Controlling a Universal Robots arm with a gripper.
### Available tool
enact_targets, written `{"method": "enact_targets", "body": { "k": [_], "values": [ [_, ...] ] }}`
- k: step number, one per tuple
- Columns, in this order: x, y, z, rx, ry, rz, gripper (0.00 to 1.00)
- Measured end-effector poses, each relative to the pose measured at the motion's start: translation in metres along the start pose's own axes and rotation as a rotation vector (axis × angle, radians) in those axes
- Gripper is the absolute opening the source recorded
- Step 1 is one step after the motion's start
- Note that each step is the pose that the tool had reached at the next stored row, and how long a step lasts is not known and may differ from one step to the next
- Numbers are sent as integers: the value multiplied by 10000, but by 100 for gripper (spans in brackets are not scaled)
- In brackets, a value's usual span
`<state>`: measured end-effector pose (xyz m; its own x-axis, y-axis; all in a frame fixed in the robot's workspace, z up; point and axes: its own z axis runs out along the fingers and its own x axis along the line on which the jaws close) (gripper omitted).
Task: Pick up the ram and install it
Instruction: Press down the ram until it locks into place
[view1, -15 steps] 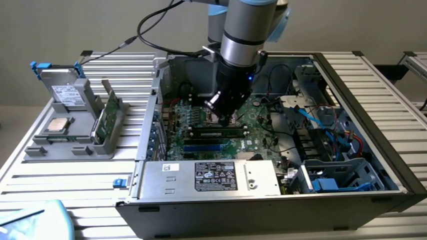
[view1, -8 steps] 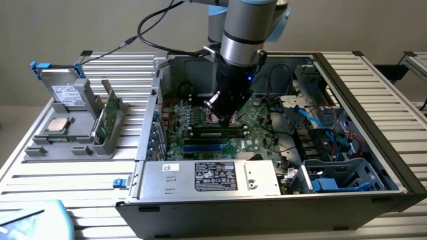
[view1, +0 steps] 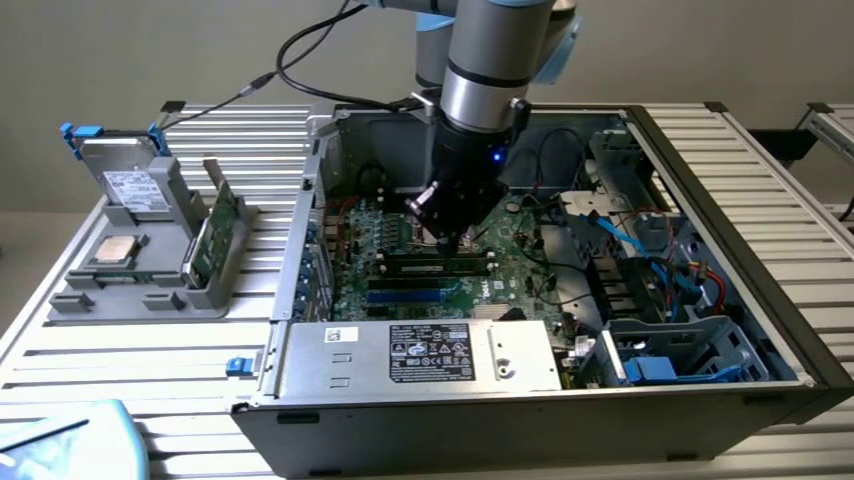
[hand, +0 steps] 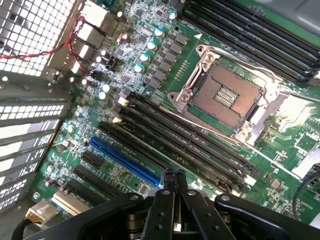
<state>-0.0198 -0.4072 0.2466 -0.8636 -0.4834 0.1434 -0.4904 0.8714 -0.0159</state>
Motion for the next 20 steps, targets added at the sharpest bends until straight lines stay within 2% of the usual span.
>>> {"method": "enact_targets", "body": {
  "k": [10, 20],
  "values": [
    [0, 0, 2, -183, 5, 1311, 11],
    [0, 0, 3, -285, -91, 2391, 11]
  ]
}}
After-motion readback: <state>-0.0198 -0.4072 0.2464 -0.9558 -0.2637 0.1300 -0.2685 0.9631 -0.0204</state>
